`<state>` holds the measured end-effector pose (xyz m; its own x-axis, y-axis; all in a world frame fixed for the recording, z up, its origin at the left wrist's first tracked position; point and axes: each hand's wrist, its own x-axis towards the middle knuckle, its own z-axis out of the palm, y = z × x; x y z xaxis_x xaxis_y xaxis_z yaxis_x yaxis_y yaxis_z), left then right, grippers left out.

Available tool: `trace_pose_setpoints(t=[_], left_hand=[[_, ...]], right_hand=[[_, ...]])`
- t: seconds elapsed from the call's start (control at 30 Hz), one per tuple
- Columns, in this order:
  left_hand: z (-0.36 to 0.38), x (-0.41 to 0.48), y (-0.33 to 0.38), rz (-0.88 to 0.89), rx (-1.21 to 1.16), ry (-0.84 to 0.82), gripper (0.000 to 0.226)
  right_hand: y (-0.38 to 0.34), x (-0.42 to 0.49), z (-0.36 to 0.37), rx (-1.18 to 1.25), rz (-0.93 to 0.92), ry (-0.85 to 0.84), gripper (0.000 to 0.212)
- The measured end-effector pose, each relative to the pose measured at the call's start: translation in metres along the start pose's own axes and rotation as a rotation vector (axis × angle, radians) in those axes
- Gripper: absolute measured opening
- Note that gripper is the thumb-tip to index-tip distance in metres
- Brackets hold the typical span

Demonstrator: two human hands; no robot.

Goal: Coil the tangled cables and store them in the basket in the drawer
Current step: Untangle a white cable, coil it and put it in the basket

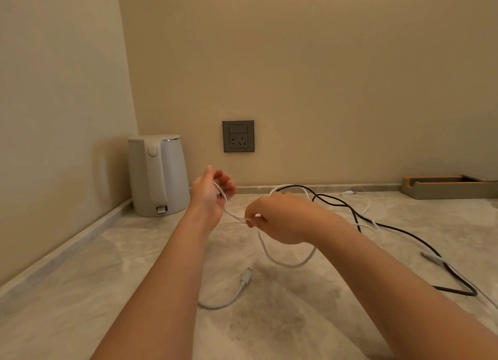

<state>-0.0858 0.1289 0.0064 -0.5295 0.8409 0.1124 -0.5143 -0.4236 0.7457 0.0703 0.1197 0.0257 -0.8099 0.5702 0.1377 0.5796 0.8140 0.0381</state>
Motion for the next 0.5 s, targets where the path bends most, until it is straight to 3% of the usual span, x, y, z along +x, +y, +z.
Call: trace_pose_setpoints(t=[0.17,0.3,0.5], left_hand=[[0.011,-0.018,-0.008,-0.032,0.581,-0.174,0.04],[0.016,-0.027,-0.009,-0.143,0.663,-0.341,0.042],[0.017,-0.029,-0.007,-0.331,0.717,-0.543,0.06]], right_hand=[[0.007,0.0,-0.006,-0.113,0.034,0.365,0.026],[0.026,0.002,-0.006,0.002,0.046,0.535,0.023],[0.054,0.01,0.003,0.093,0.097,0.653,0.043]])
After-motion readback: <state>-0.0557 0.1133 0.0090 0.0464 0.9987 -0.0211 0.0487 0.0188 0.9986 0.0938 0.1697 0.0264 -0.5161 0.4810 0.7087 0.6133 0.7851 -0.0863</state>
